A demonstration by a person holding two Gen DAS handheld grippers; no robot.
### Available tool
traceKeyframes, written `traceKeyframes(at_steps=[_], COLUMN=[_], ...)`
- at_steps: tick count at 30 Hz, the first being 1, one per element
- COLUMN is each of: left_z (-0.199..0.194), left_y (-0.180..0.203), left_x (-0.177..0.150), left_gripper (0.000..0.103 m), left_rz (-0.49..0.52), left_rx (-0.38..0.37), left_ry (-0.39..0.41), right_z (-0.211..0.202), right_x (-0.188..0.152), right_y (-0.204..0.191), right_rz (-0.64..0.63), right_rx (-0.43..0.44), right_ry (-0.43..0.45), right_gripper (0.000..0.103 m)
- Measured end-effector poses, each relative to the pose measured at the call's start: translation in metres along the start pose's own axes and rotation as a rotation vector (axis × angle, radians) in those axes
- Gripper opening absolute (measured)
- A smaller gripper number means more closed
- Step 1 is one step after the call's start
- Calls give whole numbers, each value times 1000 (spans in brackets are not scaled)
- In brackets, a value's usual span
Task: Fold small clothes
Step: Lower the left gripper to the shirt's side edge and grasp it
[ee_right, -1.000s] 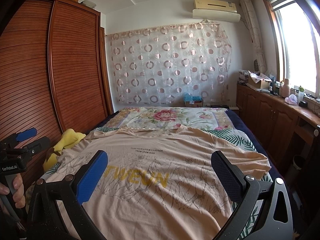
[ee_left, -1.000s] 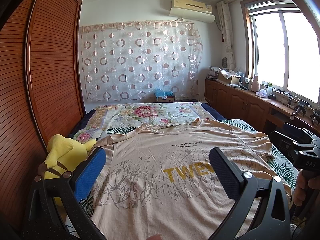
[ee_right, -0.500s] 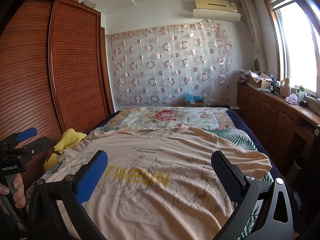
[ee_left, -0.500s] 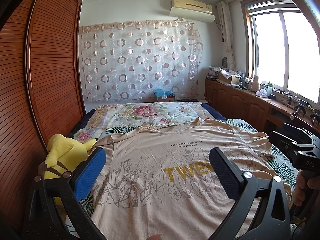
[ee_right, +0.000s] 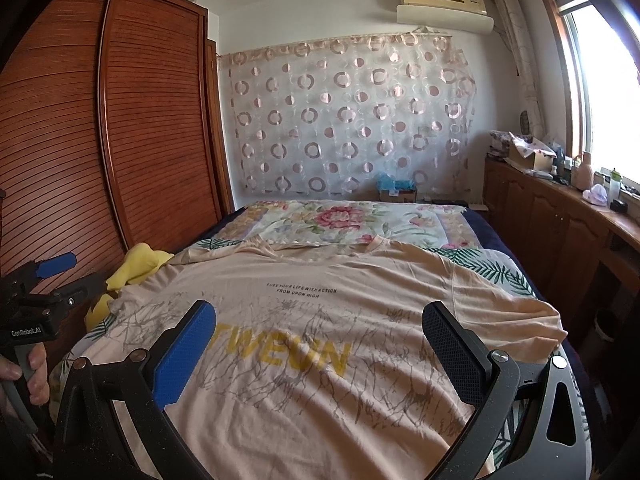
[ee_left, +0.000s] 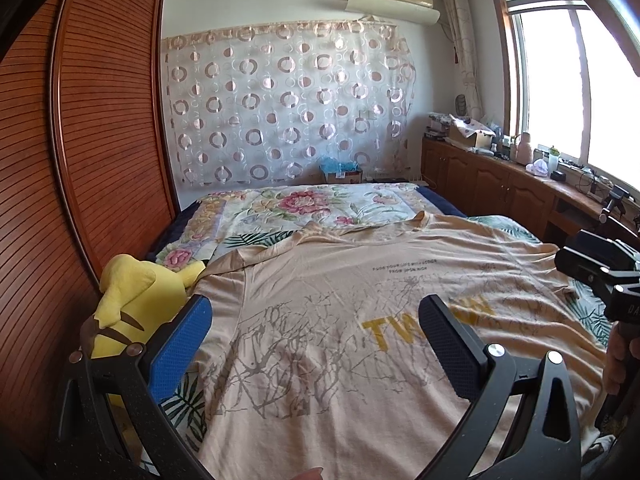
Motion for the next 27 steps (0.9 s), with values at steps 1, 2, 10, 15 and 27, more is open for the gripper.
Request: traceKeyframes(at_steps=[1,2,10,15,27], left_z=[2,6,27,44,73], left_y=[-3,-7,-30,-50,-110], left_x=[-3,-6,-20,-33,-54], left_gripper=[103,103,103,103,95], left_rz=[1,1,-1,-5,-22], left_rx=[1,-5,-8,-1,36], left_ry=[-6,-10,-62,-99,-191], right_z=[2,5,29,46,79], right_x=[2,3,9,7,6], right_y=[-1,-2,-5,-3,0], right_rz=[-2,-6,-33,-46,-81], right_rx=[3,7,34,61,123], right_ry=[-3,-6,-34,-64,-187], right_gripper=[103,103,103,103,103])
Point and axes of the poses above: each gripper's, at about its wrist camera, not at the fingertips, and z roughly the way its jaws point, y to its right, x to its top, the point moved 3 cm from there along z, roughly the way its jaws point, and after that the axes turned 6 degrees about y, right-handed, at the moved point
